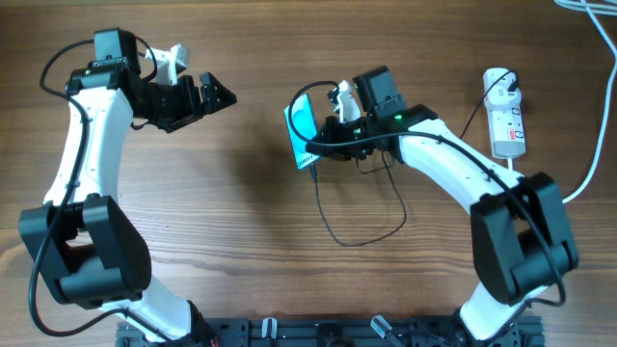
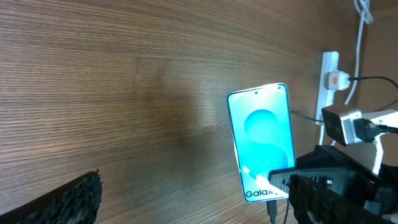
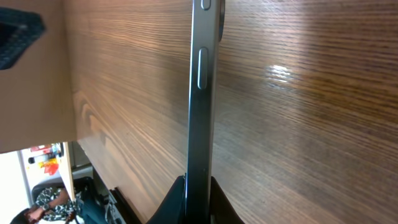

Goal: Plug charger to phone and switch on socket

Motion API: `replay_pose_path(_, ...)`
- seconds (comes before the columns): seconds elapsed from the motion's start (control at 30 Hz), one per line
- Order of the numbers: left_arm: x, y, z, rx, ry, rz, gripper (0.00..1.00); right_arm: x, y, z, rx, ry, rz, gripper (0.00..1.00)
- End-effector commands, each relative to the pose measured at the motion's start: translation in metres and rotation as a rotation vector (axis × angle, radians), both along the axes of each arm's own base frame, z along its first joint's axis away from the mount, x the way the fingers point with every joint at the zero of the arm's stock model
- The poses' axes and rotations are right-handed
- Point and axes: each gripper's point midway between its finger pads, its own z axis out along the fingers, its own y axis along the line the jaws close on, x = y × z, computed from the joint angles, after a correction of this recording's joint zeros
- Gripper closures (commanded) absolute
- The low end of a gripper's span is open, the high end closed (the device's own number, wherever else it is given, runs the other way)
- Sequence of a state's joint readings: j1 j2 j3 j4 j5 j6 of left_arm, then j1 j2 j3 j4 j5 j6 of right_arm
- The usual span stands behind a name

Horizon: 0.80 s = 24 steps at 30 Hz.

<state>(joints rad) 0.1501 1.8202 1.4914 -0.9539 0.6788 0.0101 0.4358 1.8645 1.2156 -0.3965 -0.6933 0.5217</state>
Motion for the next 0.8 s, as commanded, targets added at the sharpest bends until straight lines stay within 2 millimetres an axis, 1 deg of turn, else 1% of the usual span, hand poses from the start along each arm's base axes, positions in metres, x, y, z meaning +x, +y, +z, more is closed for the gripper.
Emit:
replay_pose_path(0.0, 0.0, 0.005, 0.0, 0.028, -0.007, 0.007, 0.0, 0.0, 0.002, -0.02, -0.016, 0.014, 0.021, 0.96)
replay_pose_path(0.17, 0.0, 0.005, 0.0, 0.028, -0.007, 0.007, 0.0, 0.003, -0.001, -0.046, -0.06, 0.04, 0.006, 0.96)
replay_pose_path(0.27, 0.0, 0.005, 0.0, 0.028, -0.007, 0.007, 0.0, 0.004, -0.002, -0.056, -0.074, 0.048, 0.002, 0.96)
replay_pose_path(0.33, 0.0, 0.005, 0.0, 0.028, -0.007, 0.007, 0.0, 0.005, -0.002, -0.059, -0.075, 0.05, 0.001, 0.96)
replay_pose_path(0.5, 0.0, 0.005, 0.0, 0.028, -0.007, 0.007, 0.0, 0.009, 0.0, -0.059, -0.065, 0.029, 0.0, 0.96)
replay_pose_path(0.7, 0.0, 0.005, 0.0, 0.028, -0.007, 0.007, 0.0, 0.005, 0.003, -0.063, -0.076, 0.035, 0.01, 0.96)
replay_pose_path(0.77, 0.0, 0.005, 0.0, 0.028, -0.007, 0.007, 0.0, 0.005, 0.005, -0.068, -0.112, 0.02, 0.006, 0.96)
